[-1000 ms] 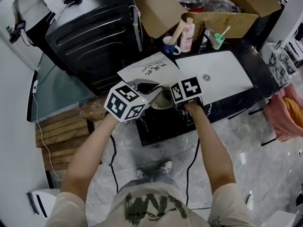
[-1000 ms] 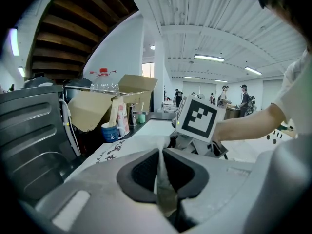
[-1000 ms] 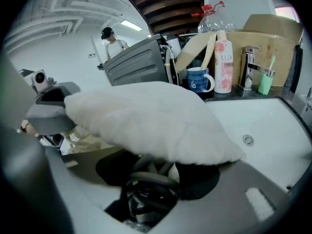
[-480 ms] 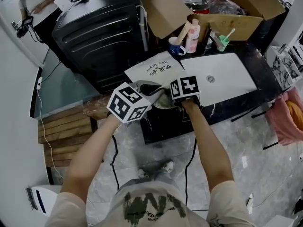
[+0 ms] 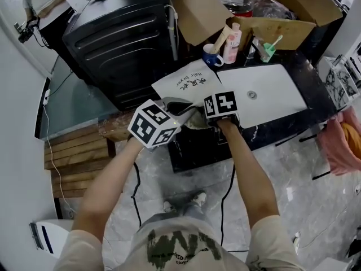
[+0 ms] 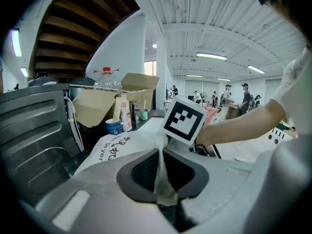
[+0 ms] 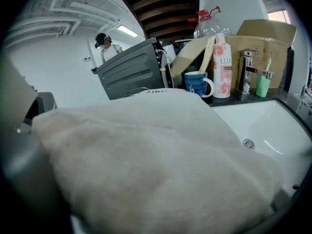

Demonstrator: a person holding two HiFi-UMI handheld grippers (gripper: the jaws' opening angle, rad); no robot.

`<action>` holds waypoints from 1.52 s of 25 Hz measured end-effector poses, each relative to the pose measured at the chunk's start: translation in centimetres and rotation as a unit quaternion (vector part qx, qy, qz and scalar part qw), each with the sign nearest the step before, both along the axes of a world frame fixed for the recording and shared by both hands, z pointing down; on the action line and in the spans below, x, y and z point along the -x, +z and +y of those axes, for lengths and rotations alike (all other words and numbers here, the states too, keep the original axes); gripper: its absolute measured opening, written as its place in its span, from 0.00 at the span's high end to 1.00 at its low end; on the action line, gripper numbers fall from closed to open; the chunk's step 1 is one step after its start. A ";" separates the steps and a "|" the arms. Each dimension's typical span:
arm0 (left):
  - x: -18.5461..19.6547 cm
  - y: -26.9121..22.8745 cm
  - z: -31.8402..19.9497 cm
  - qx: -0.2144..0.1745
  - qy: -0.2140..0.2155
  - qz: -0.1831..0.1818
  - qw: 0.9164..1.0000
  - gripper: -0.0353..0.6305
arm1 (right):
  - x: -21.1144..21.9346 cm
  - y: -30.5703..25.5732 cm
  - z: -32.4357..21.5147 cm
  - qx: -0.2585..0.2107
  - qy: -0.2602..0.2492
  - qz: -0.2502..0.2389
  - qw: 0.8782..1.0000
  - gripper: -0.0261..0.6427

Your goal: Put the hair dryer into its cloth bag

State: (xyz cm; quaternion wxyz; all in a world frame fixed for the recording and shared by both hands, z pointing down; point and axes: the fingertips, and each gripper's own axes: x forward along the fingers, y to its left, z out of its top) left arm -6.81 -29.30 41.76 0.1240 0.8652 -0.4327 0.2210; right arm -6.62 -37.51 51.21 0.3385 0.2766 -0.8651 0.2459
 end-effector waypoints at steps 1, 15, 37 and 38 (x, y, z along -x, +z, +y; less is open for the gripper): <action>0.0 0.0 0.0 0.000 0.000 0.001 1.000 0.91 | 0.0 0.0 0.0 -0.001 -0.001 0.001 1.000 0.58; -0.2 0.4 -0.5 0.007 0.004 0.008 1.000 0.91 | 0.6 0.1 0.7 -0.009 -0.041 -0.018 0.999 0.42; -1.2 1.8 -0.5 0.007 0.000 0.013 1.000 0.90 | -5.4 -3.7 1.9 -0.063 0.023 -0.038 0.997 0.54; -1.2 1.9 -0.5 0.007 0.000 0.014 1.000 0.90 | -5.8 -4.0 2.1 -0.066 0.028 -0.039 0.997 0.55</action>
